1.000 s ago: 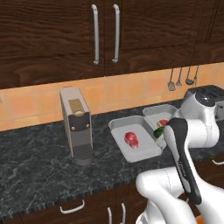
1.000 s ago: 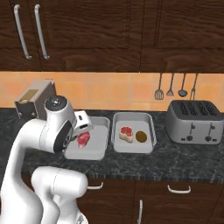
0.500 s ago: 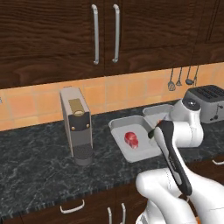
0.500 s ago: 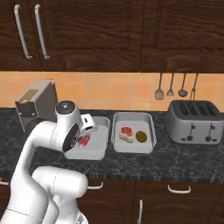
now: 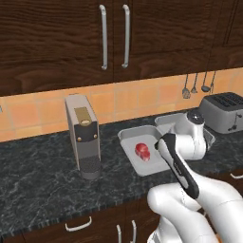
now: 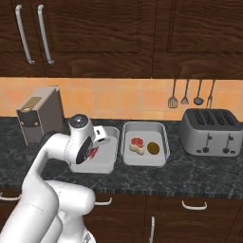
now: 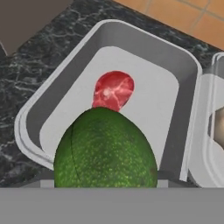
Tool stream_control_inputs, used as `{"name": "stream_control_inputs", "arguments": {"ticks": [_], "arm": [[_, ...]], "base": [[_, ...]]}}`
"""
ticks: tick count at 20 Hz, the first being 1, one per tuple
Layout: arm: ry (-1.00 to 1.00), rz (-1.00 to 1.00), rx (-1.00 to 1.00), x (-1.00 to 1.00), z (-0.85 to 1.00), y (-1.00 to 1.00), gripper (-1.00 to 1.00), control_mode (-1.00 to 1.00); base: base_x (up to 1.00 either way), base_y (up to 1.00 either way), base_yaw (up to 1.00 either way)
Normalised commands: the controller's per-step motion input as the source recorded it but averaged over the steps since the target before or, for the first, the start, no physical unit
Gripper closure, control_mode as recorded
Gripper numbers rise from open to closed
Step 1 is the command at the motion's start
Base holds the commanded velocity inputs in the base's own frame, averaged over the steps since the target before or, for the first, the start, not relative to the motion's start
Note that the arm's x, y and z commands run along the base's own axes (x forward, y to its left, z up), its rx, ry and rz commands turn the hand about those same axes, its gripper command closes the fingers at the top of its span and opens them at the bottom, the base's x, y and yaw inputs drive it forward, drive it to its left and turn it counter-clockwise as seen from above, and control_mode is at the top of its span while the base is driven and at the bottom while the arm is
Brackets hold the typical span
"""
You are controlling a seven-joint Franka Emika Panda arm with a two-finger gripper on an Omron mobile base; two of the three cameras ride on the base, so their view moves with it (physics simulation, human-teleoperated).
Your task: Place one avocado and one steak in each tupperware on the nearby counter, to pack two identical lunches.
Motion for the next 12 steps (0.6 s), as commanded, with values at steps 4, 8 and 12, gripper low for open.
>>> {"name": "stream_control_inputs", "arguments": {"ticks": [4,8,12], "arm": [[0.0,0.0,0.0,0.51,-0.35,-0.06,1.0,-1.0],[0.01,0.0,0.0,0.5,-0.31,-0.04,1.0,-1.0],[0.03,0.0,0.0,0.45,-0.29,0.0,1.0,-1.0]], "base": [[0.0,0.0,0.0],[0.0,0.0,0.0],[0.0,0.0,0.0]]}}
